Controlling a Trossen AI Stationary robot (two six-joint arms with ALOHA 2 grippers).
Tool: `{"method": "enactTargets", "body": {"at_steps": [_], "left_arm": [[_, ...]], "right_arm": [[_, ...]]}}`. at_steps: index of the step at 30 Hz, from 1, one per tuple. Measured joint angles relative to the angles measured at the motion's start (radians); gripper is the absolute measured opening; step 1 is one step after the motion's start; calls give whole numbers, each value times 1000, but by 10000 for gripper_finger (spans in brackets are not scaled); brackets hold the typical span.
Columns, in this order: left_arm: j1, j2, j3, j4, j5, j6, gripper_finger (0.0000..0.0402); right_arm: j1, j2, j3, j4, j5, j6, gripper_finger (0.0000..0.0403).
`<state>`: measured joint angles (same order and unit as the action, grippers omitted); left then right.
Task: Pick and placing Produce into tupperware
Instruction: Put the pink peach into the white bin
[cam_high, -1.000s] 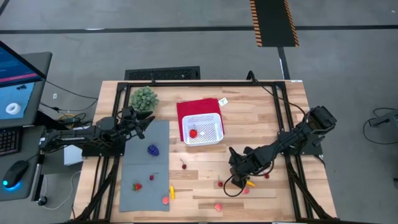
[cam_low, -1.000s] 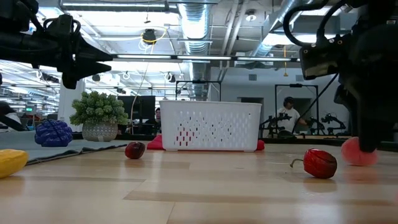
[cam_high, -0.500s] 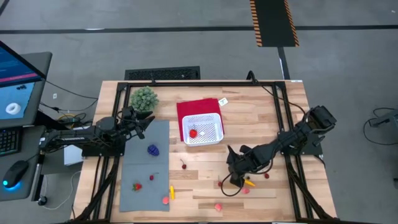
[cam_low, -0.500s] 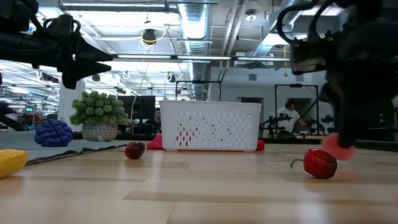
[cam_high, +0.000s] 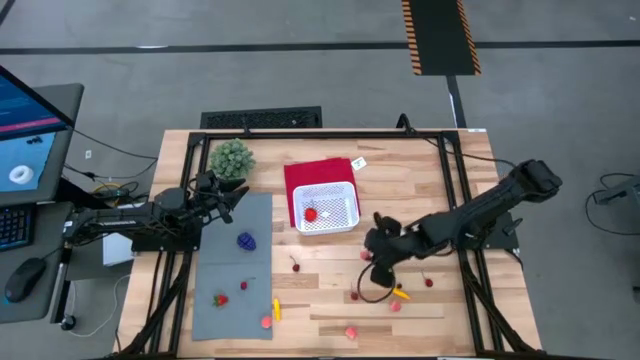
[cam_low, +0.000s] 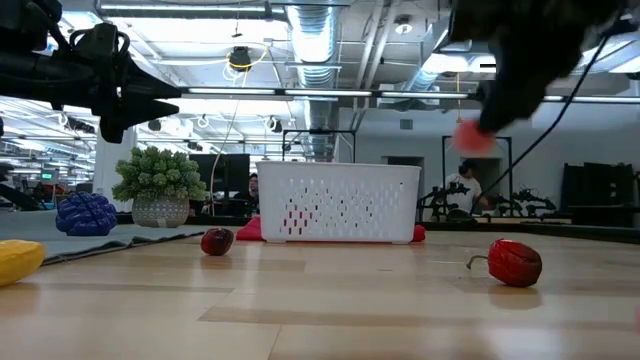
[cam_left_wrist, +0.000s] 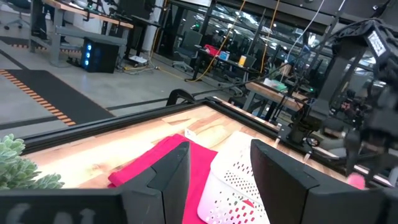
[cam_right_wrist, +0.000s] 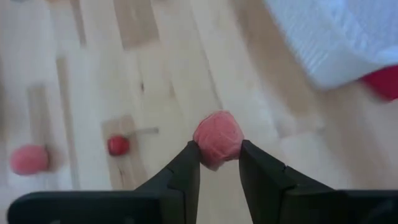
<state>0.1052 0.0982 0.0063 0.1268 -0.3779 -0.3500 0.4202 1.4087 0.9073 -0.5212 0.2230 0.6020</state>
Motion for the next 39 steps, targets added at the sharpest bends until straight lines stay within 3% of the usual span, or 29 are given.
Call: {"method": "enactTargets", "body": {"at_steps": [14,28,39], "left_arm": [[0,0,0,0,0,1,158],[0,0,0,-1,1,0,158],[0,0,0,2,-1,8,158]], "right_arm": [[16,-386,0,-48,224,-198,123],[110,-688,-7,-293,392,-163,121],[212,-1037,-314,-26,402,-209,122]]}}
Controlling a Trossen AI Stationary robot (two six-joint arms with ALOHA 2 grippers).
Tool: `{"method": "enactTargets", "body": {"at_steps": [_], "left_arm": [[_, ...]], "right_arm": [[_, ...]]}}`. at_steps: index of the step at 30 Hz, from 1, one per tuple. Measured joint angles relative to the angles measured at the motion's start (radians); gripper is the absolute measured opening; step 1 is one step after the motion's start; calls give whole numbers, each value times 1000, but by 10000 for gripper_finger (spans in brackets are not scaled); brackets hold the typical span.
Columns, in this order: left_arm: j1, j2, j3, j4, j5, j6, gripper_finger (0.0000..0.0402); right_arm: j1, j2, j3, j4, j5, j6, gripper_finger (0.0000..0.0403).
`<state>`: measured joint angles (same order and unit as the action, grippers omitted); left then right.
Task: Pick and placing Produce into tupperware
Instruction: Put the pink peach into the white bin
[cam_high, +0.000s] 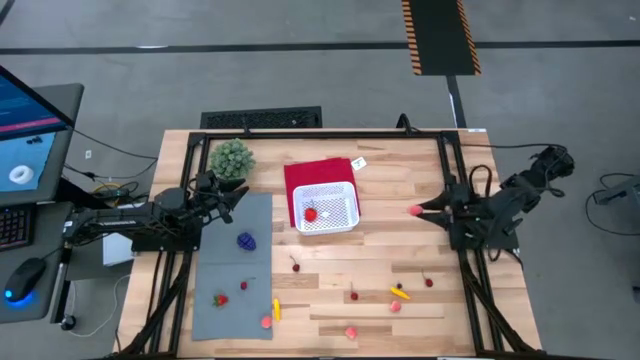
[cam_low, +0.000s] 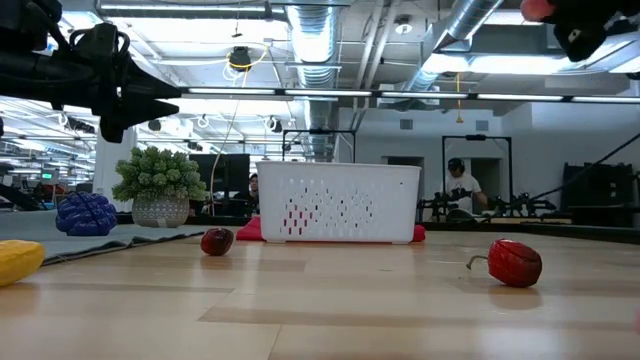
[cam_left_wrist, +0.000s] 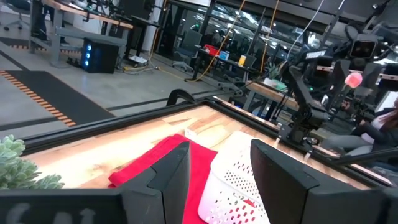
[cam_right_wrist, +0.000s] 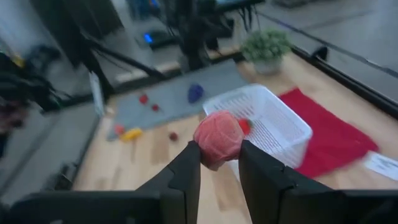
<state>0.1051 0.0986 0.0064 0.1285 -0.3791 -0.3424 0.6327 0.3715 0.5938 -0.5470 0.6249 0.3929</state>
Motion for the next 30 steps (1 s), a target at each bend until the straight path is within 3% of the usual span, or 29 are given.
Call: {"method": "enactTargets", "body": {"at_steps": [7,18,25,30], "left_arm": [[0,0,0,2,0,14,158],[0,0,0,2,-1,17,158],[0,0,0,5,-15,17,158],[0,0,0,5,-39,13,158]], "right_arm": [[16,-150,-183,218,-63,-110,122],[12,-265,-453,503,-73,-72,122],[-50,-268,-546,650,17,93,122],[-145,-269,-571,715,139,253,122]]}}
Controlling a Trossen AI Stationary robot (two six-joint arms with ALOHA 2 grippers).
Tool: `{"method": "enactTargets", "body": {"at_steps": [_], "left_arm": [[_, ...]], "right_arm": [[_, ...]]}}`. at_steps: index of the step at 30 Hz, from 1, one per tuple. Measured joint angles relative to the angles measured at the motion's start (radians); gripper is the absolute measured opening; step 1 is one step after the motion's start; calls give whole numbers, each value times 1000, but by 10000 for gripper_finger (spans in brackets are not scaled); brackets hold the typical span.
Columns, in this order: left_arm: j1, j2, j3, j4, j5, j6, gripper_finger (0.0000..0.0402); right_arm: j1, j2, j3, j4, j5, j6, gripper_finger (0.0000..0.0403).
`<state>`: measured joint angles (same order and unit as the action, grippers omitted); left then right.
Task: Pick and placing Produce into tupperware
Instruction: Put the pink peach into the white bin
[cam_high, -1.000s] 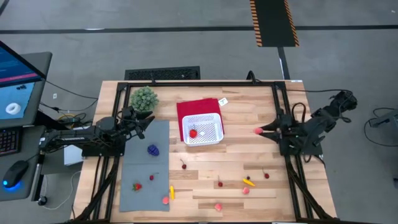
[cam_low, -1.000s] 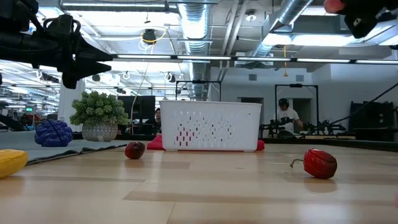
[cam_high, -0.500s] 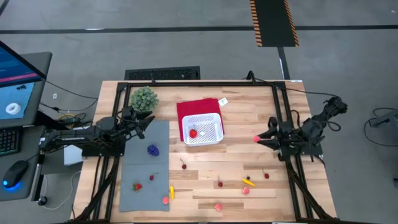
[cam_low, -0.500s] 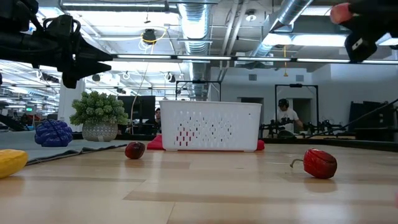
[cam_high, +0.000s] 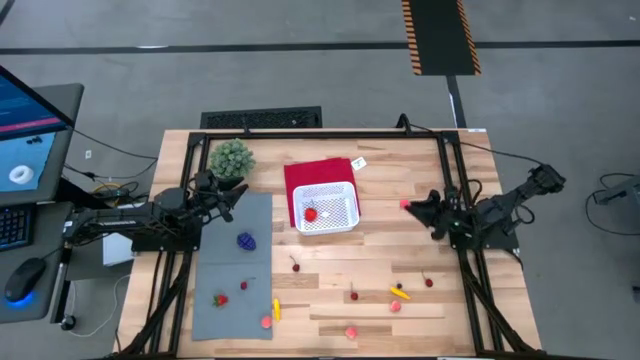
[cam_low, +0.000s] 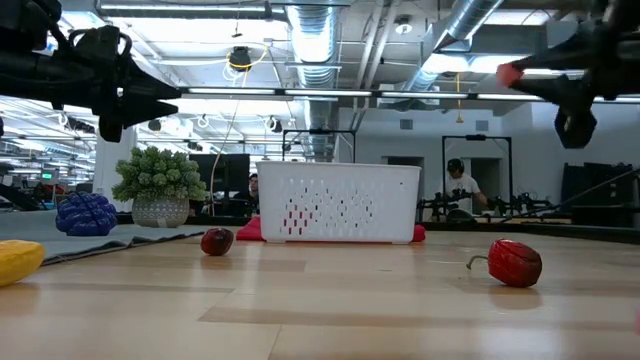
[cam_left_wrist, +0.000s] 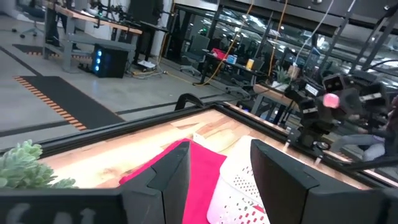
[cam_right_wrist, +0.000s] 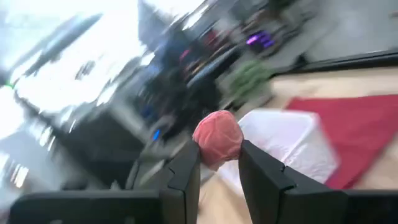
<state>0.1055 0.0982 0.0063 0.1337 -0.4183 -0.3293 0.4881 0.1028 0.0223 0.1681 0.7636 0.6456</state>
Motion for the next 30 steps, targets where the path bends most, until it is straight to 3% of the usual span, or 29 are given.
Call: {"method": "enactTargets", "body": {"at_steps": [8,13,20,30], "left_arm": [[0,0,0,0,-2,-12,158],[0,0,0,0,-4,-13,158],[0,0,0,0,-15,19,158],[0,0,0,0,-15,55,158]], "right_arm": [[-191,0,0,14,-8,153,122],[-279,0,0,27,-115,152,122],[-326,2,0,28,-312,-204,122],[-279,2,0,65,-319,-715,122]]}}
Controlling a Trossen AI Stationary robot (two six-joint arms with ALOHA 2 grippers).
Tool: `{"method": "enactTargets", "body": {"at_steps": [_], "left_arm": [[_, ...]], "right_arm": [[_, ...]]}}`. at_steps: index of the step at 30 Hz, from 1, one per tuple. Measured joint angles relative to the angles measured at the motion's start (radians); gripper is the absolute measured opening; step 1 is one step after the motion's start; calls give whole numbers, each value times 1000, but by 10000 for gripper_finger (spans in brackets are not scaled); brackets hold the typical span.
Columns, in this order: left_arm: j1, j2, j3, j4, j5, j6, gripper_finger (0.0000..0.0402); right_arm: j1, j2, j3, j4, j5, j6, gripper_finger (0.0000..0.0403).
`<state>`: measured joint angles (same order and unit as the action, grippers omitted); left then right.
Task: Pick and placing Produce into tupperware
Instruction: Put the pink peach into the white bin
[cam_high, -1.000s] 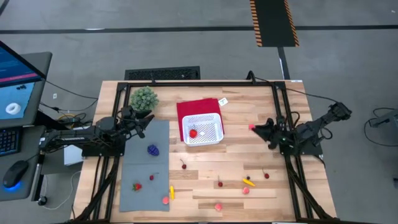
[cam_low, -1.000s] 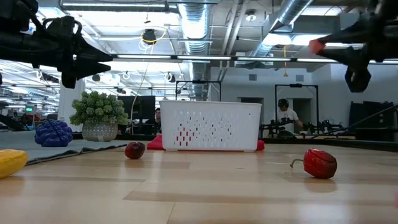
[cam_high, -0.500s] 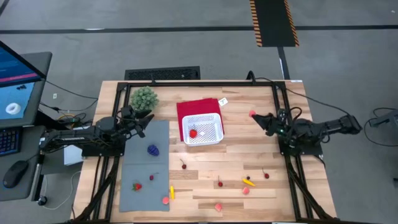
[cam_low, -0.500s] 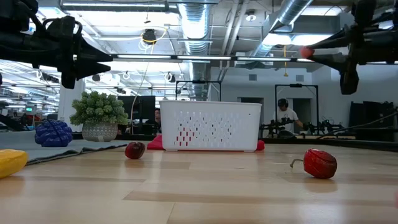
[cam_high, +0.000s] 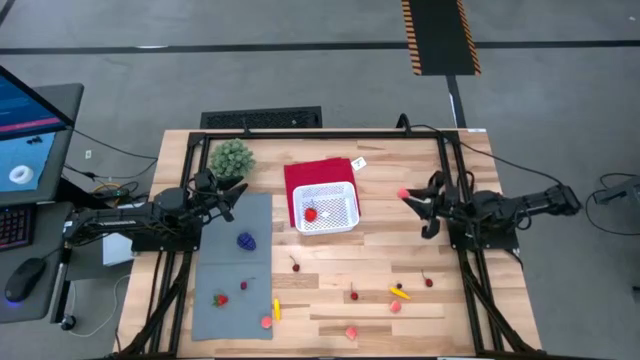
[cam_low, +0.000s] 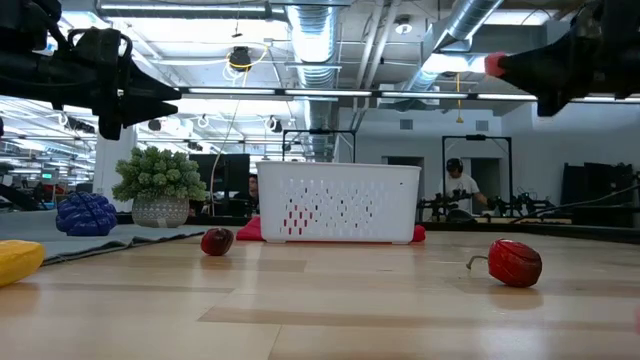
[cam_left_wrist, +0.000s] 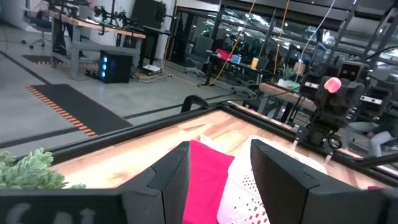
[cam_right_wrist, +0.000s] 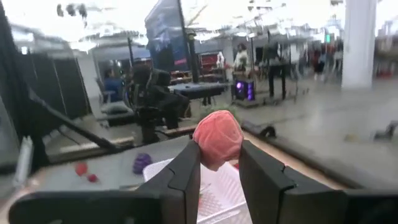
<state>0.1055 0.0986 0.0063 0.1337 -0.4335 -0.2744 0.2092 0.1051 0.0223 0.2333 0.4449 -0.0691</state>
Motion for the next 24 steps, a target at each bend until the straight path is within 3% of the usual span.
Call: {"method": "enactTargets", "body": {"at_steps": [10,18,24], "left_arm": [[0,0,0,0,0,2,158],[0,0,0,-6,0,2,158],[0,0,0,-8,0,2,158]], "right_arm": [[56,11,0,11,17,-421,122],[95,129,0,93,198,-593,122],[102,268,46,112,416,-638,122]]}}
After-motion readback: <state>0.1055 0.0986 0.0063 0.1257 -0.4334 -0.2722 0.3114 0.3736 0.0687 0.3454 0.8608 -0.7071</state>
